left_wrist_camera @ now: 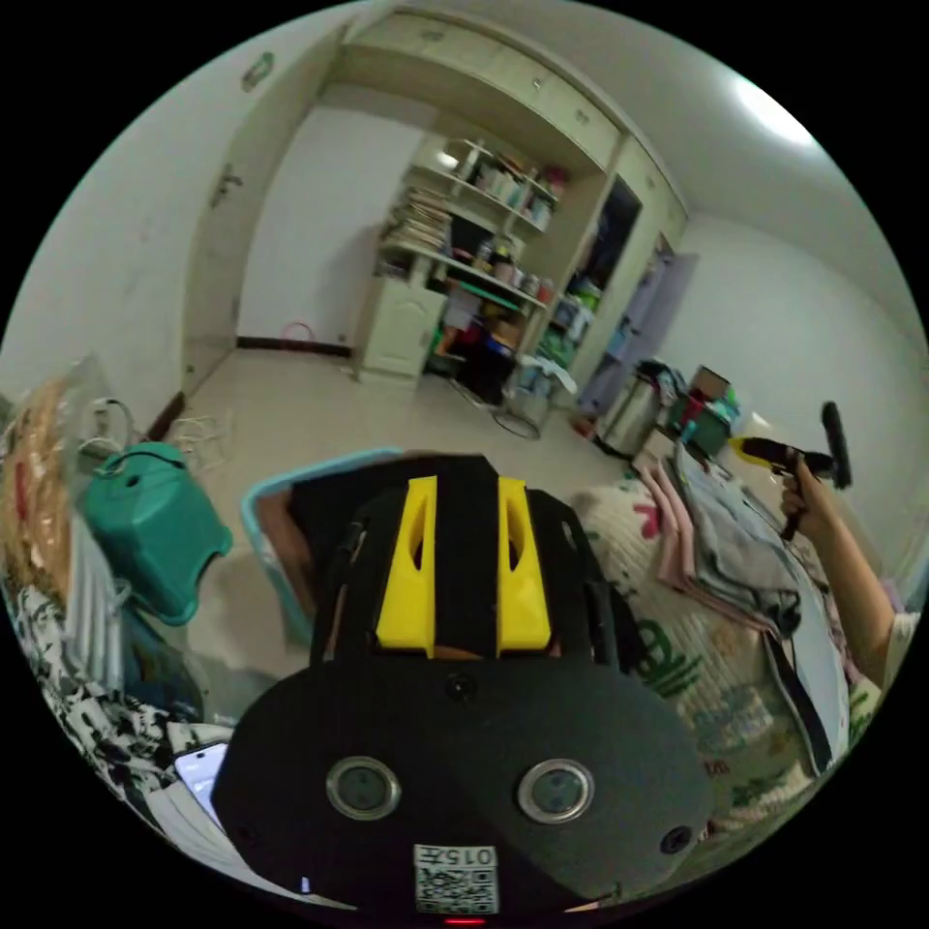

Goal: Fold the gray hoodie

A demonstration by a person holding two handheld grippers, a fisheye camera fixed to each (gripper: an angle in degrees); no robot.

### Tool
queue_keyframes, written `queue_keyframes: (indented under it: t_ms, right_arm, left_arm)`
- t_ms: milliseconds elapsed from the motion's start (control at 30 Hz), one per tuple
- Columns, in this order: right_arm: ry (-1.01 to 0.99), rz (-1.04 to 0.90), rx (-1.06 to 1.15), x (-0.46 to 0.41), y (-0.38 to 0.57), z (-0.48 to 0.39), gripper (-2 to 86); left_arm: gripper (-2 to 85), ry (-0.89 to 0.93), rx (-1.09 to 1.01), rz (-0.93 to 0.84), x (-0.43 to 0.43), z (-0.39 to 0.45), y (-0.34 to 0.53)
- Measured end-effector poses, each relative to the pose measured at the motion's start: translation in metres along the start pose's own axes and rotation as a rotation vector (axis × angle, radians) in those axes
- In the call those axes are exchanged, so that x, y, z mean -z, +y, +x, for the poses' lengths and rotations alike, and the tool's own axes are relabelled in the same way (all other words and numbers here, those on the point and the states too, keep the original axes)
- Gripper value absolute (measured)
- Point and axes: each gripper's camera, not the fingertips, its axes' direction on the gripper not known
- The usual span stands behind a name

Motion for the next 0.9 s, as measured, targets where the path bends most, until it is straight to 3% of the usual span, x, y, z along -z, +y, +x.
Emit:
queue_keyframes:
  t_ms: [167,267,333,500,600,700,767,900]
  right_arm:
    - [0.109,-0.235,0.066,-0.071,-0.003,-0.008,18.1]
    - [0.189,-0.218,0.076,-0.059,-0.004,-0.004,11.0]
    - [0.139,-0.157,0.039,-0.034,0.0,0.014,4.7]
    - [-0.276,0.255,-0.293,0.133,0.061,0.145,1.3]
    - [-0.402,0.501,-0.437,0.252,0.142,0.227,0.3]
    - [-0.402,0.746,-0.541,0.37,0.241,0.284,0.1]
    - [-0.263,0.77,-0.669,0.421,0.299,0.309,0.1]
    - [-0.319,0.769,-0.859,0.468,0.414,0.343,-0.1]
  left_arm:
    - [9.4,0.205,-0.073,-0.096,-0.055,0.056,0.015]
    - [9.4,0.307,-0.083,-0.125,-0.069,0.081,0.022]
    - [9.3,0.353,-0.094,-0.145,-0.07,0.094,0.022]
    - [8.6,0.427,-0.121,-0.115,-0.047,0.105,0.008]
    - [8.3,0.477,-0.124,-0.092,-0.037,0.114,-0.001]
    - [8.3,0.539,-0.134,-0.072,-0.035,0.136,-0.008]
    - [8.2,0.568,-0.149,-0.076,-0.038,0.156,-0.01]
    - [8.3,0.658,-0.192,-0.134,-0.055,0.216,-0.013]
